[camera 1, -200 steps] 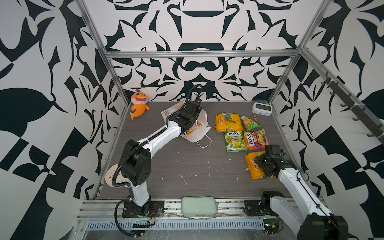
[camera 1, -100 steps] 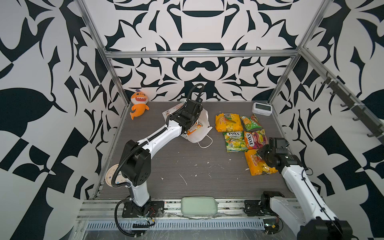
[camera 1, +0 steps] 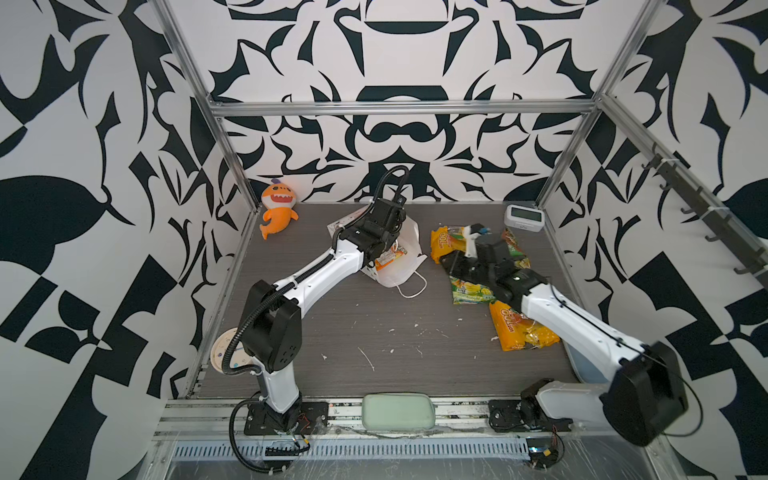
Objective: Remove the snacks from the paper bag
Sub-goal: 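Move the right gripper back to the mouth of the paper bag, then reach the right gripper into the bag and grasp the FOX'S Fruits pack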
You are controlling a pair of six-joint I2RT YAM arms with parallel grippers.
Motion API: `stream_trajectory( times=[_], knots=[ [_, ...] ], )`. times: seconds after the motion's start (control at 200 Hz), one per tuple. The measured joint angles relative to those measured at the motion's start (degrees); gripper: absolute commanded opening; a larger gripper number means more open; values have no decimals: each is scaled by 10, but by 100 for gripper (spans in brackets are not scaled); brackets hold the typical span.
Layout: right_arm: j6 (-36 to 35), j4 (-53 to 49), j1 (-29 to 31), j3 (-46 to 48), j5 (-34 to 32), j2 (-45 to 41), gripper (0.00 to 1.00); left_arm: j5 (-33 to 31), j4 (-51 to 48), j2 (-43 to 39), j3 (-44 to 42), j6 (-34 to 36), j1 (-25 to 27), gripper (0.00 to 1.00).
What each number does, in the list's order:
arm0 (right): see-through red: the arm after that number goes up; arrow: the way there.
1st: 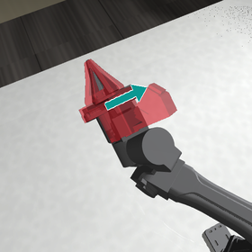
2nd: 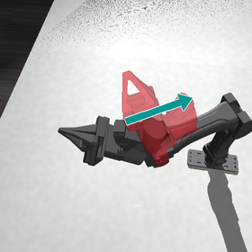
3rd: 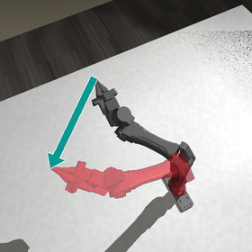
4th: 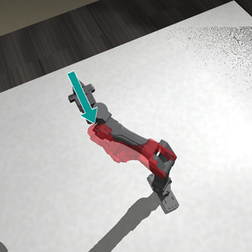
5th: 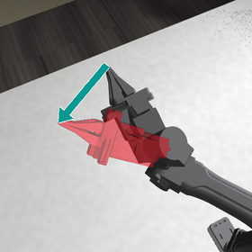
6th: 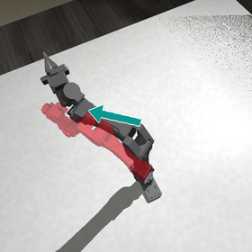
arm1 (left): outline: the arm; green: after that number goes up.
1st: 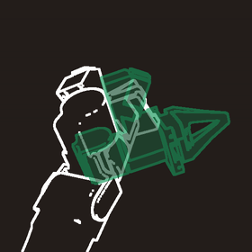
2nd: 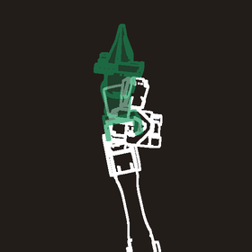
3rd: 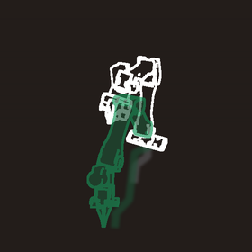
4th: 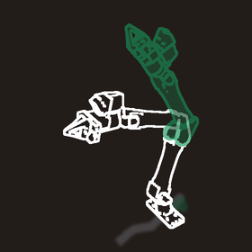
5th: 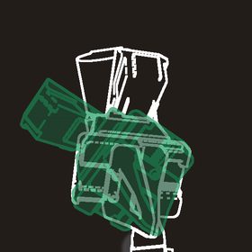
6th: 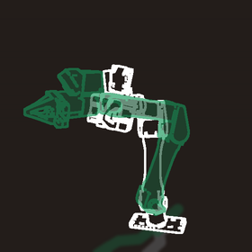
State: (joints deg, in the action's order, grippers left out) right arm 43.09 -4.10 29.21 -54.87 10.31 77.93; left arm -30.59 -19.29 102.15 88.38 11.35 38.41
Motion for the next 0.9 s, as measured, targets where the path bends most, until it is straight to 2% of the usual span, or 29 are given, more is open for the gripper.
stream_trajectory(
  times=[0.175,0.305,0.605,0.9],
  knots=[
    [37,86,34,-31,2,109,24,2,0,0,0,-8,9,0],
    [73,114,43,-51,-13,167,26,5,0,0,0,-11,13,0],
    [159,135,51,-73,-37,250,35,16,0,0,0,-17,18,0],
    [229,146,56,-76,-48,297,44,19,-1,0,0,-19,33,0]
  ],
)
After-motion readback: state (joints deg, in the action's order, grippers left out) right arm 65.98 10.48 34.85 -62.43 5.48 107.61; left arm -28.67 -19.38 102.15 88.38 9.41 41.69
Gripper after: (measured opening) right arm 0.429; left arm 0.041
